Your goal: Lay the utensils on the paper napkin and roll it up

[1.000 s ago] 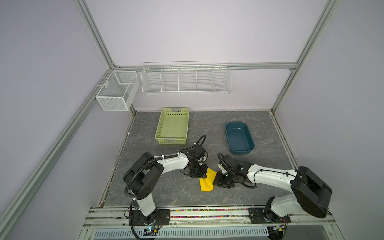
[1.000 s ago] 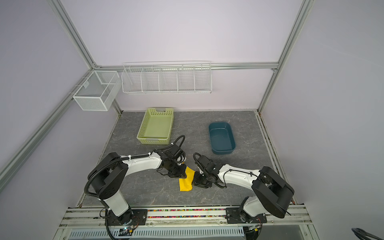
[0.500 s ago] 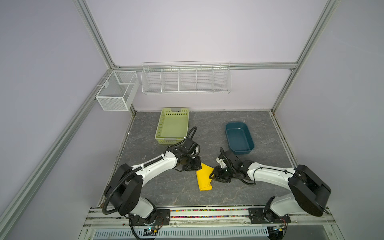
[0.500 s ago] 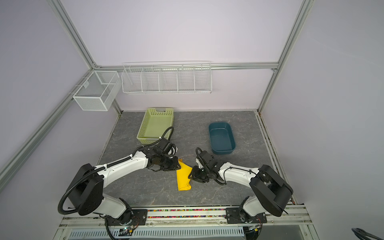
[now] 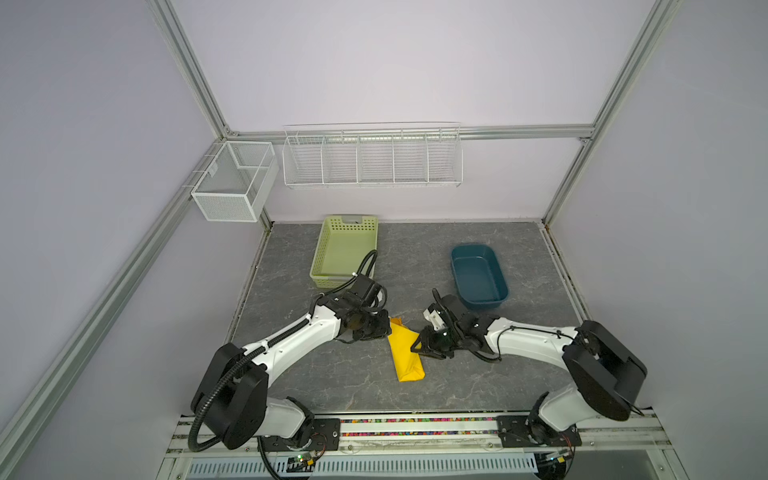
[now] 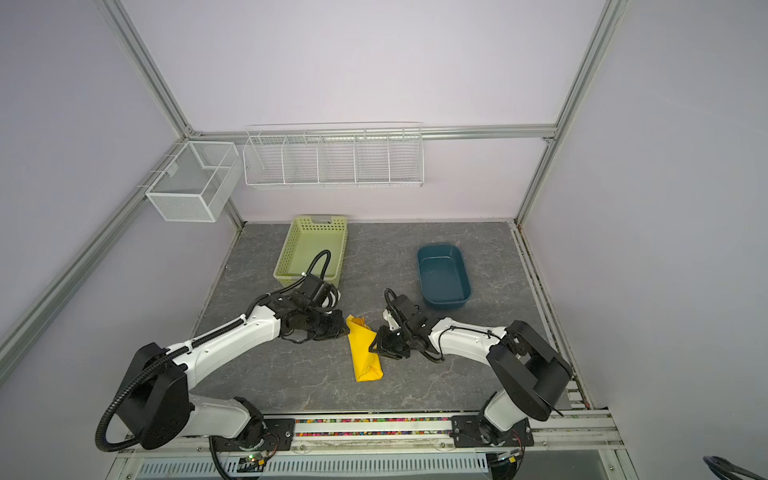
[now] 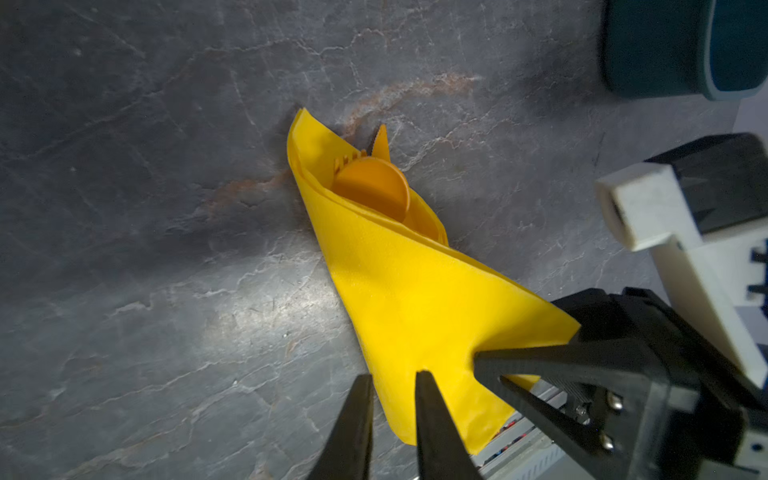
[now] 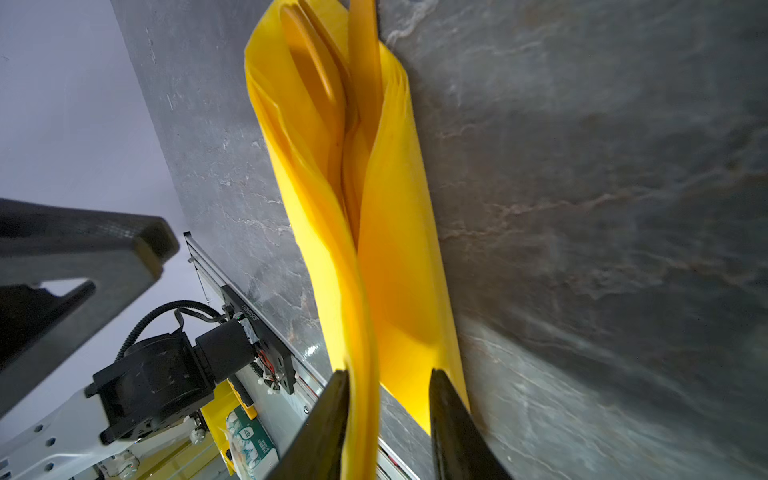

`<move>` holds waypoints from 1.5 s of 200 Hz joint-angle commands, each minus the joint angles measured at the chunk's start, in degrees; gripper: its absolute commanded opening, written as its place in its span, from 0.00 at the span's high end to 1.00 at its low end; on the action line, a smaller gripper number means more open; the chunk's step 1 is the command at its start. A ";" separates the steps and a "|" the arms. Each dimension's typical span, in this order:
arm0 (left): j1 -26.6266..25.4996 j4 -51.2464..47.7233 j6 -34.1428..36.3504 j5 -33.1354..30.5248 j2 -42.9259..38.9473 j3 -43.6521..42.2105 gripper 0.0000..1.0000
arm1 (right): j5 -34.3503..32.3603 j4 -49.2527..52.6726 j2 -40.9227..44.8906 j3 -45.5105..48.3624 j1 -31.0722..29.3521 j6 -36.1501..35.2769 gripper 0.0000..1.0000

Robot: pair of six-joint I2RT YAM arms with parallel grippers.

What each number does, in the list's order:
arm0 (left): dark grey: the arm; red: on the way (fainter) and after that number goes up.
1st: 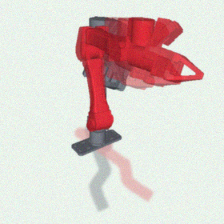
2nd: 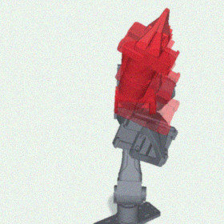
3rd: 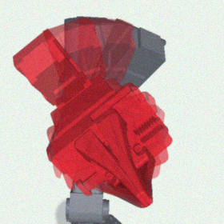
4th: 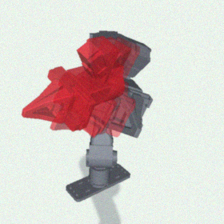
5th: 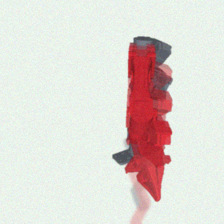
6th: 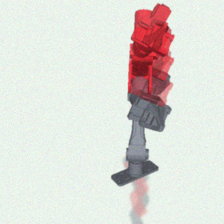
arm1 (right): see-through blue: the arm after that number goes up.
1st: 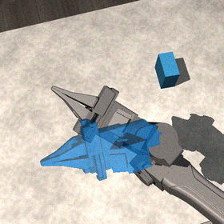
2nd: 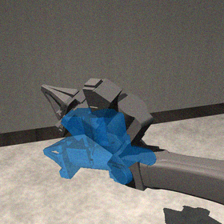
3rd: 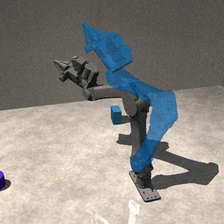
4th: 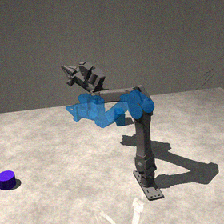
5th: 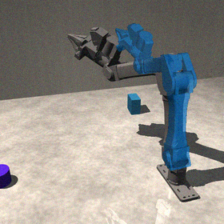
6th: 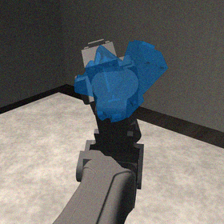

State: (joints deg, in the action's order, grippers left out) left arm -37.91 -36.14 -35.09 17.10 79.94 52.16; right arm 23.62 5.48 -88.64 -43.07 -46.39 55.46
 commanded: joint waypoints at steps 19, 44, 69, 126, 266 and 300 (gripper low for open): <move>1.84 -2.80 0.35 -2.93 -2.18 -0.63 0.79 | 1.75 0.08 -0.27 -4.91 -2.65 -1.65 0.64; 7.84 -5.23 1.18 -3.46 -6.18 -2.00 0.77 | 2.75 -0.52 -2.21 -10.53 -6.34 -2.13 0.62; 14.34 -9.28 2.56 -5.17 -11.16 -1.77 0.75 | 6.48 -2.32 -4.63 -15.34 -9.75 -3.51 0.59; 17.77 -10.78 6.26 -1.45 -18.22 0.93 0.71 | -5.66 15.54 4.71 -13.29 -6.47 -7.36 0.53; -4.41 -3.28 -1.79 -3.21 -11.25 -7.53 0.82 | -5.74 19.76 3.25 -6.74 1.92 -9.25 0.69; -3.22 -1.09 -1.27 0.64 -1.01 -5.71 0.89 | -1.23 14.95 -3.74 -12.24 0.51 -9.30 0.85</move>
State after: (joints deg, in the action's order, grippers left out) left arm -41.58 -39.00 -35.55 17.41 73.08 44.84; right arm 18.37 25.12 -88.75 -51.13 -44.84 46.81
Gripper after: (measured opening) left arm 0.129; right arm 0.179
